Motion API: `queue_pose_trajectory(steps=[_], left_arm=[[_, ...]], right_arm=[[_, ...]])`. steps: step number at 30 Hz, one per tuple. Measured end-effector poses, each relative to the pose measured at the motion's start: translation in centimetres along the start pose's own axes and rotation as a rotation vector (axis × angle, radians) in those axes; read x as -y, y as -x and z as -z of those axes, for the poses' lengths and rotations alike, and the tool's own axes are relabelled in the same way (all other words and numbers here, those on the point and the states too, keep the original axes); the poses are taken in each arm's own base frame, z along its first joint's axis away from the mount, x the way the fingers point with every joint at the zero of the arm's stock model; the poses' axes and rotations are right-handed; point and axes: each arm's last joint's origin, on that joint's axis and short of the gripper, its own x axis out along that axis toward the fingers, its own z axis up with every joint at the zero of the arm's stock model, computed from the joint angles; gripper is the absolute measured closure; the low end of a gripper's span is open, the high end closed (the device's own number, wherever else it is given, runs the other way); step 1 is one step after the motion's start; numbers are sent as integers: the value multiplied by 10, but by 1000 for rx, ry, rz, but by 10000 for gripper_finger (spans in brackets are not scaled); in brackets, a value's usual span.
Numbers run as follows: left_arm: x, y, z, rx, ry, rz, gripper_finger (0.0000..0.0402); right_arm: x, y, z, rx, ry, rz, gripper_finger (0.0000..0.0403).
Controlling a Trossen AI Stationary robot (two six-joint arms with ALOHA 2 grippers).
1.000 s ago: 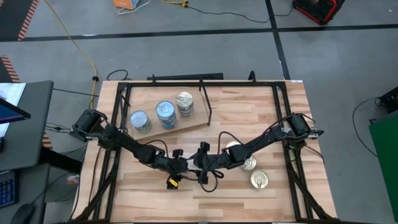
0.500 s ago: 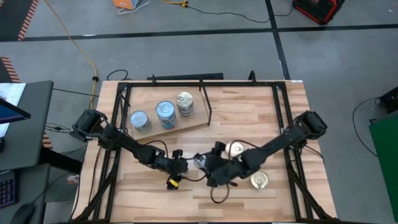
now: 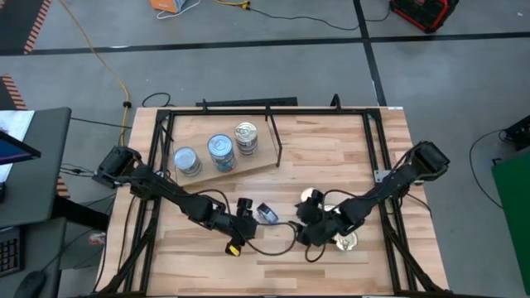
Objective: Stack canned seafood by type on shelf
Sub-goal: Stack the blue tuna can on top of the blue tuna can on the shelf
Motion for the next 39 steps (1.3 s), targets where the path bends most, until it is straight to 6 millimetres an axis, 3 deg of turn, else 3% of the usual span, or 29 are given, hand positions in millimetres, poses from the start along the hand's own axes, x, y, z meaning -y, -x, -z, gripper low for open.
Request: queue_pose_trajectory(steps=[6,8,14,21,25,31,39], left_arm=[[4,12,-27,80,-126,-35,176],[-3,13,-33,89,-155,-38,175],[-48,11,-53,130,-110,28,175],[-96,8,-51,115,-43,100,175],[-97,7,-51,122,-102,119,175],[-86,-16,-46,84,-195,81,175],[-69,-13,-54,101,-286,68,175]], right_arm=[[7,-10,29,73,-72,-76,97],[9,-11,33,99,-90,-98,97],[8,-10,34,143,-56,-128,97],[6,-8,36,142,-27,-134,97],[5,-2,34,151,-25,-152,97],[6,4,29,162,-43,-164,97],[4,6,31,158,-48,-170,97]])
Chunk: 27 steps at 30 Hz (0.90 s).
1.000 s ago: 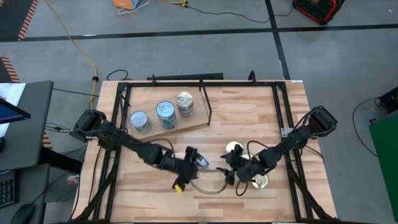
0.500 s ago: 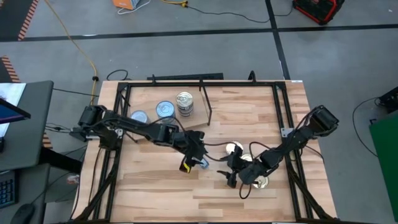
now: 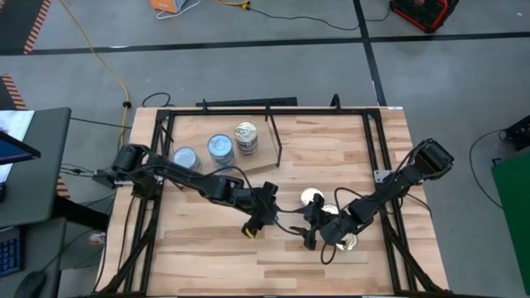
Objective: Stack canned seafood by type on shelf
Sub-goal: Stack the blue tuna can on top of the blue tuna can on the shelf
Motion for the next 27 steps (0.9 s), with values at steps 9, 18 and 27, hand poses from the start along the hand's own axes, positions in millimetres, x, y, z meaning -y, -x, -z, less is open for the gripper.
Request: queue_pose_trajectory(steps=[9,18,27], left_arm=[[7,-25,11,-45,-79,9,147],[12,-28,21,-147,-155,31,138],[13,-26,33,-269,-148,41,138]], right_arm=[[0,0,0,-1,6,-1,97],[0,0,0,-1,7,0,97],[0,0,0,1,5,-2,97]])
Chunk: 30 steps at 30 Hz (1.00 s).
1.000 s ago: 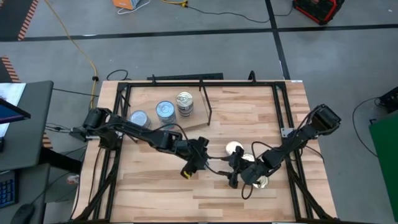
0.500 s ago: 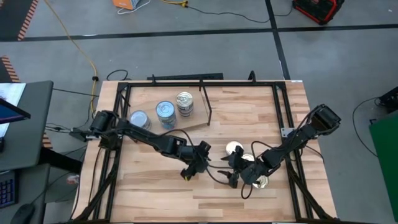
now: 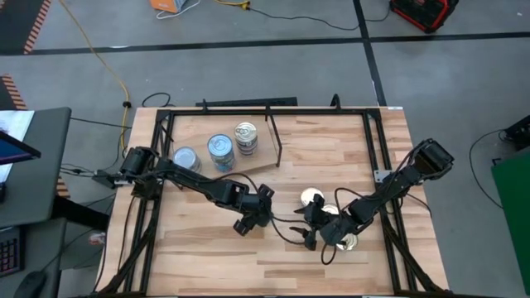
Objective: Stack canned seafood by type on shelf
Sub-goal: Stack the blue tuna can on top of the blue tuna can on the shelf
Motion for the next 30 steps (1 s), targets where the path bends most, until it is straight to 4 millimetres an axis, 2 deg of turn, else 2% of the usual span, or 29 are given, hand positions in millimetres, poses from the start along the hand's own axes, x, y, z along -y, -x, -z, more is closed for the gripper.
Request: queue_pose_trajectory(steps=[6,11,22,27,30], left_arm=[[5,1,4,-91,-20,-49,139],[12,2,3,-134,-31,-89,157],[26,16,-15,-148,50,-66,262],[37,22,-16,-202,85,-41,264],[46,33,-17,-242,113,-30,264]], right_arm=[[0,0,0,-1,1,1,97],[0,0,0,-2,2,2,97],[0,0,0,-2,2,2,97],[0,0,0,-2,-5,2,97],[0,0,0,-2,-5,2,97]])
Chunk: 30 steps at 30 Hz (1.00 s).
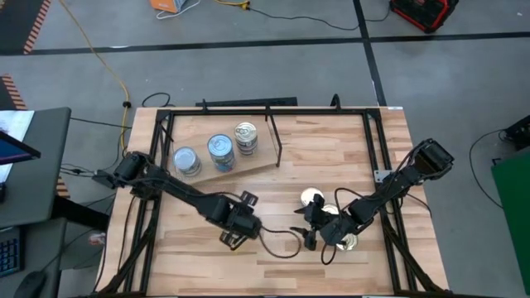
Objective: Stack canned seafood by type on shelf
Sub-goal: Stack the blue tuna can on top of the blue tuna can on the shelf
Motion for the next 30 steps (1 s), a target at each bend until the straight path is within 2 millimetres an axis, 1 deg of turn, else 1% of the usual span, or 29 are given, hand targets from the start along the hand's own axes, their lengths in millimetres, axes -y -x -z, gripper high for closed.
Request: queue_pose_trajectory(steps=[2,4,9,11,13,15,18,23,26,30], left_arm=[[6,15,2,-13,19,-15,265],[11,34,8,-30,43,-59,264],[15,74,35,-158,190,-137,264],[17,89,47,-205,249,-194,264],[20,103,57,-230,283,-265,264],[24,114,65,-241,269,-304,264],[34,130,70,-188,197,-332,264],[50,154,73,-52,44,-414,264],[57,170,71,103,52,-439,263],[62,193,60,355,95,-337,263]], right_arm=[[0,0,0,0,0,0,97],[0,0,0,0,0,0,97],[0,0,0,0,-1,0,97],[0,0,0,0,-1,0,97],[0,0,0,0,-1,0,97],[0,0,0,0,-2,0,97],[0,0,0,0,-6,0,97],[0,0,0,0,-4,0,97],[0,0,0,0,-4,0,97],[0,0,0,1,-4,1,97]])
